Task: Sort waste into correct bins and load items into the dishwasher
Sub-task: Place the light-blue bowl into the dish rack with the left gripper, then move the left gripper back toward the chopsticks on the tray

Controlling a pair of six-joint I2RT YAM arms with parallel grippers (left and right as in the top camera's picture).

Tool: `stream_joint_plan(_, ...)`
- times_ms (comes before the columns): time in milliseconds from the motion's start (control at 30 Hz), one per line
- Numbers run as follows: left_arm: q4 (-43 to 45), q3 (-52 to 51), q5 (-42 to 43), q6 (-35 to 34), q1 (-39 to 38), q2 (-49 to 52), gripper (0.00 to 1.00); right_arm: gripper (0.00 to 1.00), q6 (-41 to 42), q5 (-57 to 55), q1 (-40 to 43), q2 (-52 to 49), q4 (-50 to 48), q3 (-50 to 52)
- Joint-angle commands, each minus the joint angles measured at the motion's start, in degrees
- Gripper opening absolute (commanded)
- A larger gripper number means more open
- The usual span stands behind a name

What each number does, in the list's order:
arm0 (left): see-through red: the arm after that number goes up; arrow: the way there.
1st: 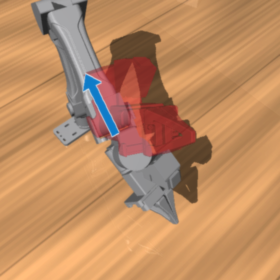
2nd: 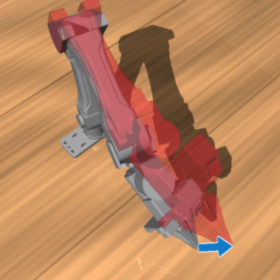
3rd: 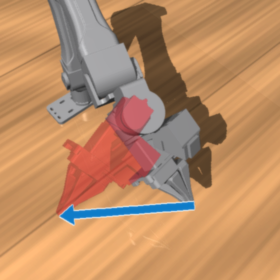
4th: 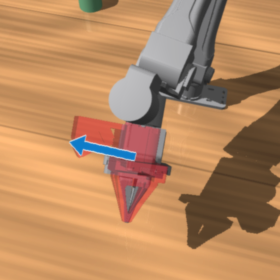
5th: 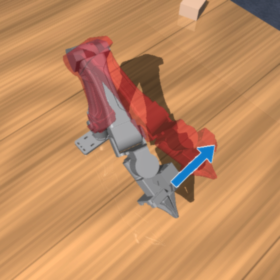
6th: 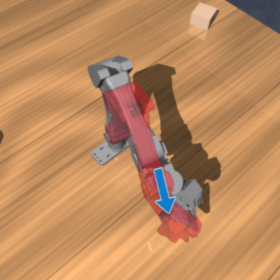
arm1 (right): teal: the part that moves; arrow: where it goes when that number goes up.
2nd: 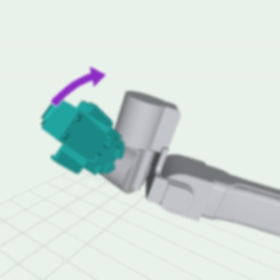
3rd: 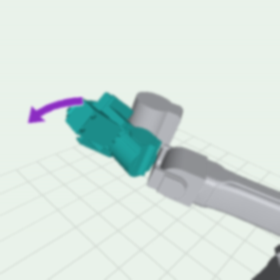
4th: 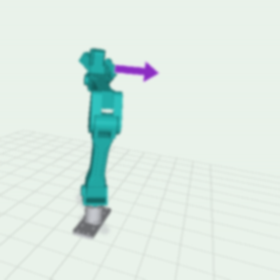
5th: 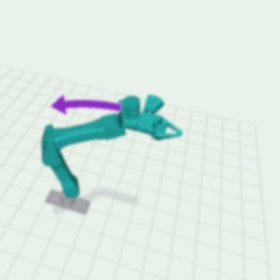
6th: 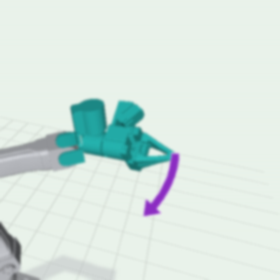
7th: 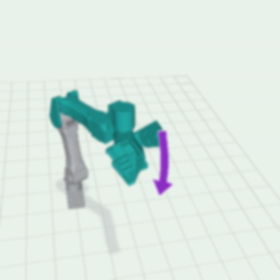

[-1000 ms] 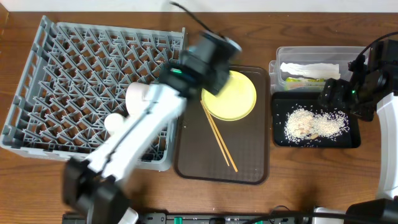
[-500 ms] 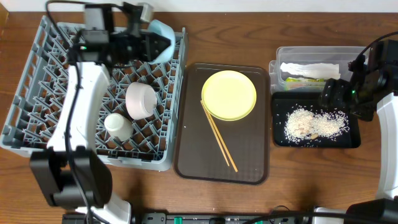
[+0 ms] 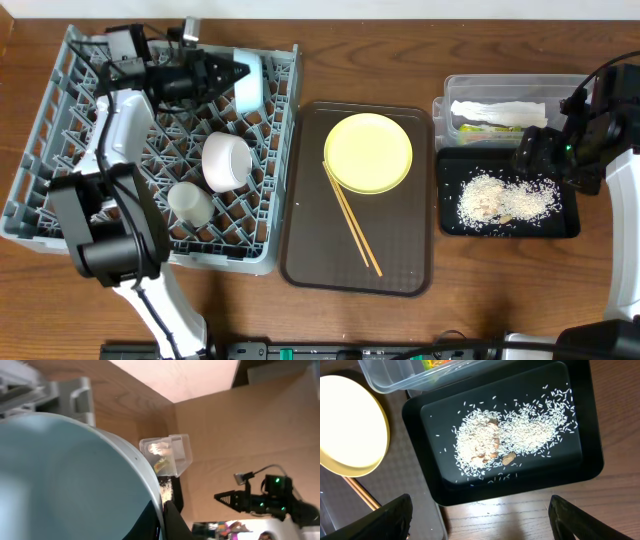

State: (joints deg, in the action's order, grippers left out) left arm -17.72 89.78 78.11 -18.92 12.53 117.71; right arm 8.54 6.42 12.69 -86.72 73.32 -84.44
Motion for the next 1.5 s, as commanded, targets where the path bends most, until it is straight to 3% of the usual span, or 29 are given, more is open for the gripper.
stream_joint_plan(0, 0.24, 0.44, 1.11, -1.75, 2.54, 0.46, 0.08, 0.85, 0.44, 0.04, 0.42, 1.01, 0.22, -1.01)
stream_joint_plan(33, 0.07, 0.37, -0.20, -1.75, 3.21, 0.50, 0.09, 0.85, 0.44, 0.04, 0.42, 1.01, 0.22, -1.01)
stream_joint_plan(67, -0.07, 0.31, -1.33, -1.75, 3.76, 0.50, 0.17, 0.85, 0.44, 0.04, 0.42, 1.01, 0.24, -1.01)
stream_joint_plan(133, -0.26, 0.28, -3.76, -1.73, 5.20, 0.52, 0.48, 0.85, 0.44, 0.07, 0.42, 0.98, 0.26, -1.01)
stream_joint_plan(167, -0.46, 0.28, -4.37, -1.73, 5.77, 0.52, 0.57, 0.85, 0.44, 0.07, 0.42, 1.01, 0.28, -1.01)
stream_joint_plan(233, -1.36, 0.28, -5.99, -1.64, 7.21, 0.52, 0.70, 0.85, 0.44, 0.04, 0.42, 1.01, 0.46, -1.01)
stream_joint_plan(333, -4.96, 0.28, -10.14, 0.68, 9.05, 0.50, 0.79, 0.84, 0.42, 0.04, 0.42, 1.01, 0.63, -1.01)
stream_joint_plan(600, -13.60, 0.31, -19.34, 8.50, 12.39, -3.26, 0.85, 0.85, 0.42, 0.04, 0.42, 1.01, 0.66, -1.01)
stream_joint_plan(833, -21.66, 0.31, -33.83, 12.74, 10.05, -15.65, 0.86, 0.89, 0.42, 0.04, 0.42, 1.01, 0.68, -1.01)
stream_joint_plan(1100, -41.18, 0.28, -55.43, 8.96, -4.83, -27.78, 0.88, 0.94, 0.42, 0.04, 0.42, 1.01, 0.68, -1.01)
stream_joint_plan(1133, -42.93, 0.28, -55.69, 9.01, -7.28, -28.20, 0.95, 0.94, 0.42, 0.07, 0.42, 1.01, 0.68, -1.01)
stream_joint_plan(1367, -49.79, -1.27, -53.81, 8.22, -21.00, -27.89, 0.93, 0.94, 0.42, 0.07, 0.42, 1.01, 1.18, -1.01)
stream_joint_plan(1467, -48.52, -4.68, -58.18, -0.74, -26.34, -27.80, 0.93, 0.94, 0.44, 0.09, 0.42, 1.01, 1.18, -1.01)
